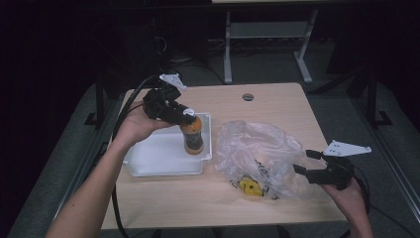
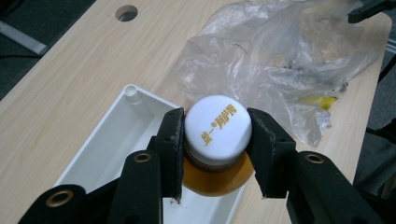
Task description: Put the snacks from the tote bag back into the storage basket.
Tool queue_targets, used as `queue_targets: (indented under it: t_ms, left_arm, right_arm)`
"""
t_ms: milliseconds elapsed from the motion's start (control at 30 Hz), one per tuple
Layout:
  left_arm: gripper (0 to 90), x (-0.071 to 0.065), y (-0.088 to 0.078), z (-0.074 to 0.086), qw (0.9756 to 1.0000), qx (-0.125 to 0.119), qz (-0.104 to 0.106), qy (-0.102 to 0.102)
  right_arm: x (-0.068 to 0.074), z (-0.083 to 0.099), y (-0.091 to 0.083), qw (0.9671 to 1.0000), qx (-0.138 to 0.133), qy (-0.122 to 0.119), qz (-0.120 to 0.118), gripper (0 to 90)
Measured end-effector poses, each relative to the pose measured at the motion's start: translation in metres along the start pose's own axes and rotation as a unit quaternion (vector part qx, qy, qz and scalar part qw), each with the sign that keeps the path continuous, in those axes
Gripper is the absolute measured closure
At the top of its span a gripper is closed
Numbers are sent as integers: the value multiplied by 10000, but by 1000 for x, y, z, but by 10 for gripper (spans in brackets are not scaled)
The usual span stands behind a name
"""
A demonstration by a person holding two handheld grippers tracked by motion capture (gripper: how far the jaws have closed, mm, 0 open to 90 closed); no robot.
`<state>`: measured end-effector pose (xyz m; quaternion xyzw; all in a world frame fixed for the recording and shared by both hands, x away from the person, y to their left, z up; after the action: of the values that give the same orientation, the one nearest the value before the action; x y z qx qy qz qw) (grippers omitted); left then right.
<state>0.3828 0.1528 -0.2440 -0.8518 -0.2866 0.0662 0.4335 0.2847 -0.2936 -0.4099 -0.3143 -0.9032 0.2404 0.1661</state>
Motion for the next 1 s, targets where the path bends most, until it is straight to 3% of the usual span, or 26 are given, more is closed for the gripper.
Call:
queue_targets:
  t_ms: [767,1000]
  left_arm:
    - [591,0,27,7,9998,198,28,28]
    - [591,0,35,14,9996,240,111,-65]
  right_arm:
    - [1,-4,-1,9999,-120,-12,8,248]
    - [1,-4,-2,9999,-140,-6,17,248]
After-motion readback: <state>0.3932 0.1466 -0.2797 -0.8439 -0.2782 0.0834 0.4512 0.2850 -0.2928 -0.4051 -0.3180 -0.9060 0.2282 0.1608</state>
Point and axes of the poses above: each handheld gripper's, and its own axes: y roughly forward along the jaws, z roughly out of its underside, x roughly to its left, the point moved 1 cm from there along y, roughly forward along the jaws, and after that the axes turned 9 degrees about -z, right-handed, at the moved point
